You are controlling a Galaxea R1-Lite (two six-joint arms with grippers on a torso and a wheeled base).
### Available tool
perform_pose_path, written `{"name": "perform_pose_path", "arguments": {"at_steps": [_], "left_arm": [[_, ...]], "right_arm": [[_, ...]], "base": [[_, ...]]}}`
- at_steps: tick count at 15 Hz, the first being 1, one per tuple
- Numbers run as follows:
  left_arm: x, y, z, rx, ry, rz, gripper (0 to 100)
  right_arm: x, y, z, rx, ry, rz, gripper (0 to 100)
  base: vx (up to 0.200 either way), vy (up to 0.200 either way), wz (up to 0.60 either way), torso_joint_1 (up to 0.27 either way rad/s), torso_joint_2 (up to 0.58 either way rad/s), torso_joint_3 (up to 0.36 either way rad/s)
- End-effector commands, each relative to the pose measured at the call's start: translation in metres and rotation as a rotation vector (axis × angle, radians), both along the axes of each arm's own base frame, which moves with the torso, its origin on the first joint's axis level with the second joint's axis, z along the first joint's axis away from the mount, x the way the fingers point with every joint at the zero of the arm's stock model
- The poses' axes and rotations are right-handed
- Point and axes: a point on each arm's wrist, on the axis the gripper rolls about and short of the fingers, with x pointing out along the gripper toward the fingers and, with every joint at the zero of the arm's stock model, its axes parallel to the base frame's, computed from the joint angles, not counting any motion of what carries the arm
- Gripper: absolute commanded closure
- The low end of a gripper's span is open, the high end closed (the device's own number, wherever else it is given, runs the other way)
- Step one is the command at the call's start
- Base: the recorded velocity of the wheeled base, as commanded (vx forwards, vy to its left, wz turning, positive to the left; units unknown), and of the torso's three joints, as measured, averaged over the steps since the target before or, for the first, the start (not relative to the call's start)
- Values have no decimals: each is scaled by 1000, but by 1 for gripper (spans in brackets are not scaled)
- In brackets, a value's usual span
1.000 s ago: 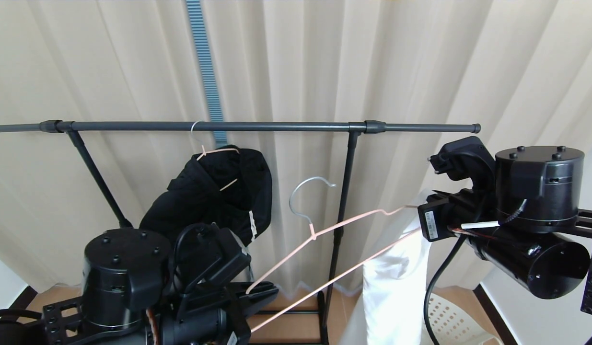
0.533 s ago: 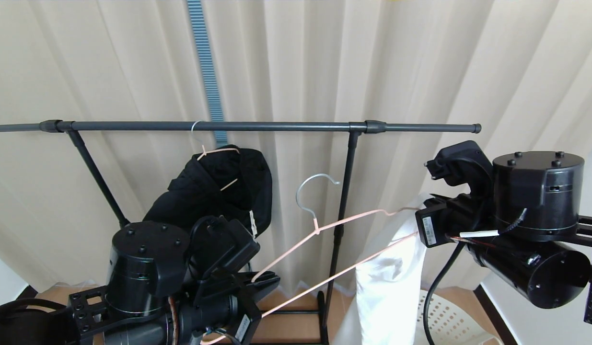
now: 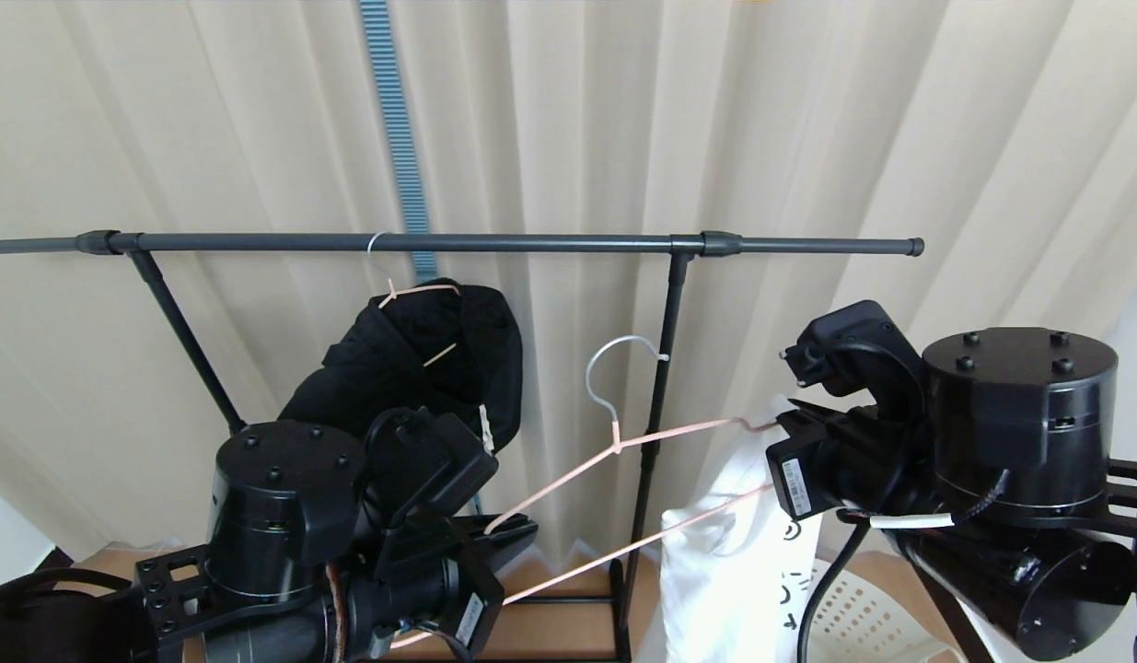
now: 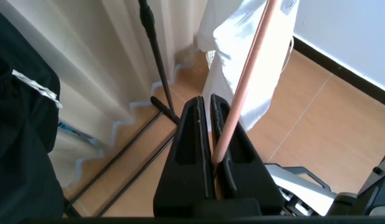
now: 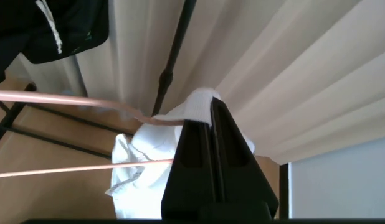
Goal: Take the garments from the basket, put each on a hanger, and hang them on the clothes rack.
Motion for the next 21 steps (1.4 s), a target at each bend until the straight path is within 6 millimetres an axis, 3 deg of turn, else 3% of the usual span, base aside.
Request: {"name": "perform_pose_path", "arguments": {"at_steps": [1, 13, 17, 21], "left_arm": [[0, -1, 0, 0, 0, -4, 100], [-2, -3, -1, -1, 3, -15, 100], [-7, 5, -2, 8, 4, 5, 100], [-8, 10, 2, -27, -7, 40, 100]], "right_arm": [[-6, 5, 0, 1, 1, 30, 100], [-32, 27, 13, 124, -16, 138, 100], [-28, 23, 27, 193, -44, 111, 100], [-26, 25, 27, 200, -43, 109, 100]], "base": [[0, 0, 0, 0, 0, 0], [0, 0, 0, 0, 0, 0], [0, 0, 0, 0, 0, 0], [0, 0, 0, 0, 0, 0]]}}
